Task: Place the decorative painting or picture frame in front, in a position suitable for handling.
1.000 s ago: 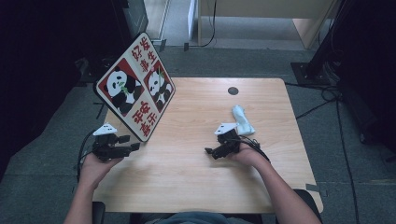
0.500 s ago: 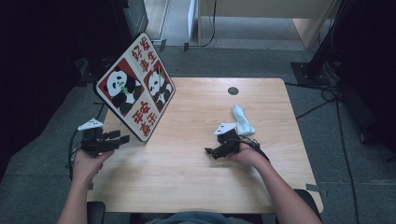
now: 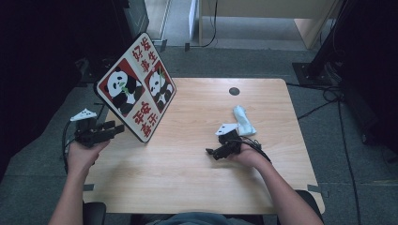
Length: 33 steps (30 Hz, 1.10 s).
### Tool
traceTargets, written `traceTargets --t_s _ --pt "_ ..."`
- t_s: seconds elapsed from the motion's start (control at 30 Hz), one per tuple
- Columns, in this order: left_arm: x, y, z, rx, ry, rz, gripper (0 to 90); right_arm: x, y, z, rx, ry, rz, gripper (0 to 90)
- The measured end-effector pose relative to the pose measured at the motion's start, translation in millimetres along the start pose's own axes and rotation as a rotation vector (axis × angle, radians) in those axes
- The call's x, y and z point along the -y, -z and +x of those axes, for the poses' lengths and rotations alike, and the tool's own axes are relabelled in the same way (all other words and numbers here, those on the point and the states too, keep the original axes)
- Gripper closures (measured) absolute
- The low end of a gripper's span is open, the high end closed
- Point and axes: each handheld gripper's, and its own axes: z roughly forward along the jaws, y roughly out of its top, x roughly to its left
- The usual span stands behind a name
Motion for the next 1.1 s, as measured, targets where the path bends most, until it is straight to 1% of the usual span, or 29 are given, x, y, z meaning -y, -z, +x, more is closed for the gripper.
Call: traceTargets --t_s 0.1,0.13,0.17,0.2,0.27,0.33,0.37,0.4,0.43,0.53,0.6,0.63,0.67,0.7,0.73,0.77,0.8,0.83,0.87,0.93,1.07,1.1 --pt "-9.9 2.2 -2.2 -0.001 -0.015 0.009 45.5 0.0 0.0 -0.1 0.0 0.001 0.0 5.5" --pt "-9.9 2.2 -2.2 -0.001 -0.015 0.009 45.6 0.0 0.0 -0.1 0.0 0.001 0.0 5.5" --pt "-17.0 4.4 -3.1 0.001 -0.018 0.005 45.7 0.0 0.0 -0.1 0.0 0.001 0.0 5.5" --pt "-17.0 4.4 -3.1 0.001 -0.018 0.005 45.8 0.0 0.0 -0.1 0.0 0.001 0.0 5.5" --pt "-28.4 8.2 -4.3 0.002 -0.019 0.003 46.4 0.0 0.0 0.0 0.0 0.0 0.0 5.5" --pt "-36.8 10.4 -5.3 -0.002 -0.03 0.004 47.2 0.0 0.0 0.0 0.0 0.0 0.0 5.5" --pt "-40.9 11.6 -6.0 -0.005 -0.03 0.0 47.3 0.0 0.0 0.0 0.0 0.0 0.0 5.5" --pt "-40.9 11.6 -6.0 -0.005 -0.03 0.0 47.8 0.0 0.0 0.0 0.0 0.0 0.0 5.5" --pt "-49.1 13.9 -6.4 -0.003 -0.031 -0.003 48.4 0.0 0.0 0.0 0.0 0.0 0.0 5.5" --pt "-61.2 17.5 -7.6 -0.008 -0.032 -0.01 48.9 0.1 0.0 0.0 0.0 0.001 -0.001 5.5" --pt "-69.5 20.3 -9.0 -0.01 -0.042 -0.018 49.4 0.1 0.0 0.2 0.001 0.0 -0.001 5.5" --pt "-69.5 20.3 -9.0 -0.01 -0.042 -0.018 49.5 0.1 0.0 0.2 0.001 0.0 -0.001 5.5" --pt "-74.9 21.7 -9.5 -0.01 -0.044 -0.018 49.6 0.1 -0.1 0.1 0.001 0.001 -0.002 5.5" --pt "-82.6 23.0 -10.0 -0.011 -0.054 -0.011 49.6 0.1 -0.1 0.1 0.002 0.001 -0.003 5.5" --pt "-87.1 23.9 -9.8 -0.017 -0.07 -0.007 49.6 0.1 -0.1 0.1 0.002 0.002 -0.003 5.5" --pt "-91.4 25.0 -9.4 -0.019 -0.076 -0.009 49.8 0.1 -0.1 0.2 0.002 0.001 -0.003 5.5" --pt "-91.4 25.0 -9.4 -0.019 -0.076 -0.009 49.9 0.1 -0.1 0.3 0.003 0.001 -0.003 5.5" --pt "-100.0 25.7 -7.9 -0.012 -0.073 -0.004 49.9 0.2 0.0 0.4 0.003 0.001 -0.003 5.5" --pt "-104.1 25.4 -7.7 -0.012 -0.077 -0.005 49.9 0.2 0.0 0.4 0.004 0.002 -0.004 5.5" --pt "-112.2 24.6 -7.7 0.0 -0.074 -0.003 50.1 0.2 0.0 0.6 0.003 0.001 -0.003 5.5" --pt "-129.0 21.9 -6.5 -0.005 -0.087 0.013 50.3 0.2 0.0 0.5 0.003 0.001 -0.003 5.5" --pt "-132.9 21.4 -5.1 -0.001 -0.084 0.018 50.2 0.2 0.1 0.5 0.003 0.001 -0.002 5.5"
